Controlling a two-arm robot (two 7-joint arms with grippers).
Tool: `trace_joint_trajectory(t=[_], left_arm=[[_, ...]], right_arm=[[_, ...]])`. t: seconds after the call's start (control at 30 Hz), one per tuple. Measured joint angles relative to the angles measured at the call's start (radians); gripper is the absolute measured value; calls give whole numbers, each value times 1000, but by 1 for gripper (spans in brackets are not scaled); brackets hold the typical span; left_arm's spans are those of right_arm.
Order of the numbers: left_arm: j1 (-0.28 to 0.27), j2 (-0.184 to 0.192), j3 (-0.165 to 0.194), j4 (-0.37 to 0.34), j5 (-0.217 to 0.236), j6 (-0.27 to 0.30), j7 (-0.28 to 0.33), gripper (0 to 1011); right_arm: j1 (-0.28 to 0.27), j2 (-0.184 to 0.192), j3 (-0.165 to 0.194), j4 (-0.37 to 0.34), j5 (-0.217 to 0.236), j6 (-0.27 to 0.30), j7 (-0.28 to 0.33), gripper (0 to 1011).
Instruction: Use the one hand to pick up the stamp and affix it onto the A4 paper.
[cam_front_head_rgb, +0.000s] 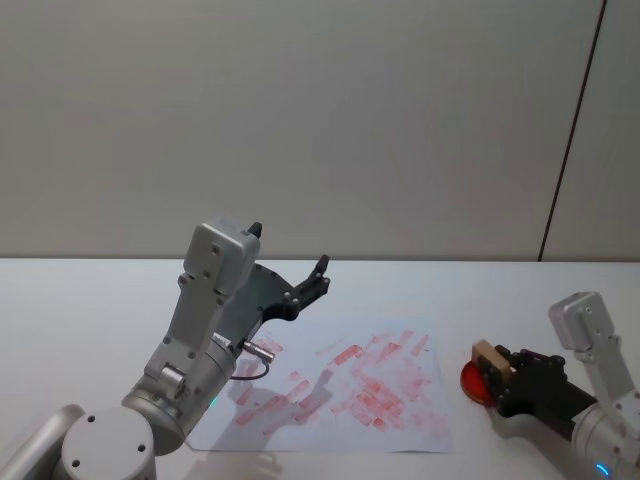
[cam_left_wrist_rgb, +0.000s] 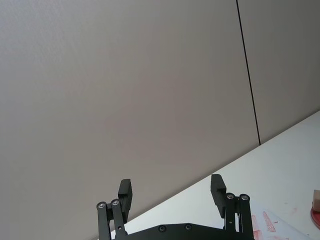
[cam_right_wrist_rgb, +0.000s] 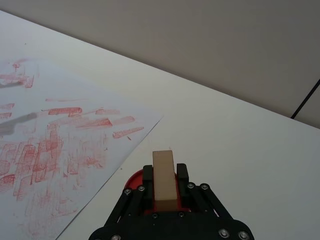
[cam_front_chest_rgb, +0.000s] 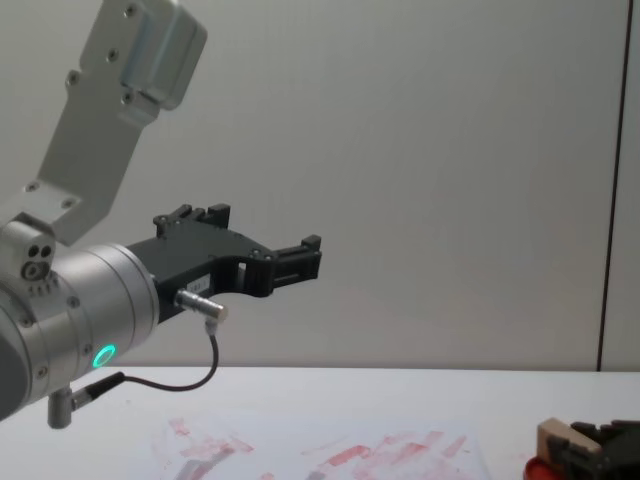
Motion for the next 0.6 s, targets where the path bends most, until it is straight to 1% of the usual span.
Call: trace_joint_trajectory(t=[0.07,0.1,0.17,0.3,0.33,0.37,0.4,0.43,0.47,0.5,0.53,0.57,0.6], left_arm=[[0,0,0,0,0,0,0,1002],[0,0,0,0,0,0,0,1002],[0,0,0,0,0,0,0,1003],[0,0,0,0,0,0,0,1003],[0,0,0,0,0,0,0,1003],[0,0,0,0,0,0,0,1002],[0,0,0,0,0,0,0,1002],[0,0,0,0,0,0,0,1002],[0,0,0,0,0,0,0,1002],[0,0,0,0,0,0,0,1002],[0,0,0,0,0,0,0,1002],[0,0,0,0,0,0,0,1003],[0,0,0,0,0,0,0,1003]], right_arm=[[-1,1,0,0,0,4,0,286],[-2,2,1,0,0,7,0,343],[-3,3,1,-1,0,10,0,379],[-5,4,4,-6,7,16,-2,519],[-5,4,4,-6,7,16,-2,519],[-6,4,5,-9,11,17,-4,560],[-7,4,5,-13,17,17,-6,623],[-8,4,6,-17,21,17,-7,634],[-8,4,6,-20,24,17,-9,684],[-9,4,7,-23,28,16,-10,684],[-11,5,9,-32,36,13,-13,743],[-12,5,9,-37,40,12,-15,772],[-15,5,10,-47,51,7,-18,772]])
